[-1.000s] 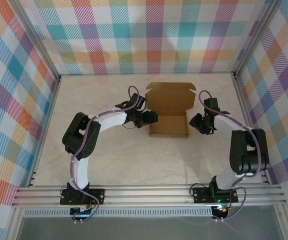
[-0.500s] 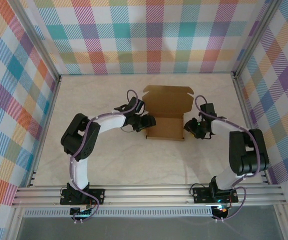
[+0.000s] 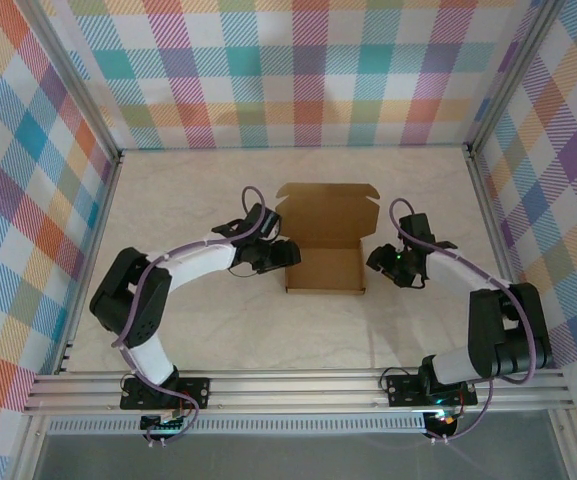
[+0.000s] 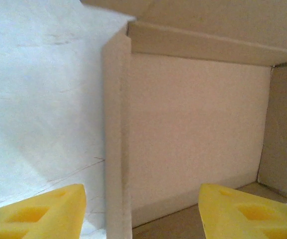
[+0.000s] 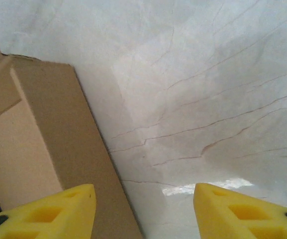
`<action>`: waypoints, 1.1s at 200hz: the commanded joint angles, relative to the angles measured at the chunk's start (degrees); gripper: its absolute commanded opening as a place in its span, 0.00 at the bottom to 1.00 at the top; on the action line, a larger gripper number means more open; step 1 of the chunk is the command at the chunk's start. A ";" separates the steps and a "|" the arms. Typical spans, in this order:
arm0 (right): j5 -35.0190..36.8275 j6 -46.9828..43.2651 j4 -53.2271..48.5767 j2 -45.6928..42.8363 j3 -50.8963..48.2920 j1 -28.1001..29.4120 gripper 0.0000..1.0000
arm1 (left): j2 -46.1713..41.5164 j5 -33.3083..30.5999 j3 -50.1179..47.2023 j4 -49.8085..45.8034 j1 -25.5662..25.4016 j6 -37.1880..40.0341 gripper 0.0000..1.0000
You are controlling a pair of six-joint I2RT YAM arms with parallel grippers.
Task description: Fold the paper box
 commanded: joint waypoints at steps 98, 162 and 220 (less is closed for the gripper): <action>-4.91 -40.33 -4.33 -5.54 16.66 -1.71 0.84 | -15.38 -8.15 4.70 -7.13 6.72 29.05 0.78; -25.23 -71.92 -20.04 4.61 34.77 -8.25 0.84 | -15.44 8.21 13.16 -13.83 17.29 44.19 0.82; -29.32 -85.97 -38.37 20.35 54.73 -9.02 0.75 | -16.13 11.72 15.62 -17.44 18.28 48.47 0.82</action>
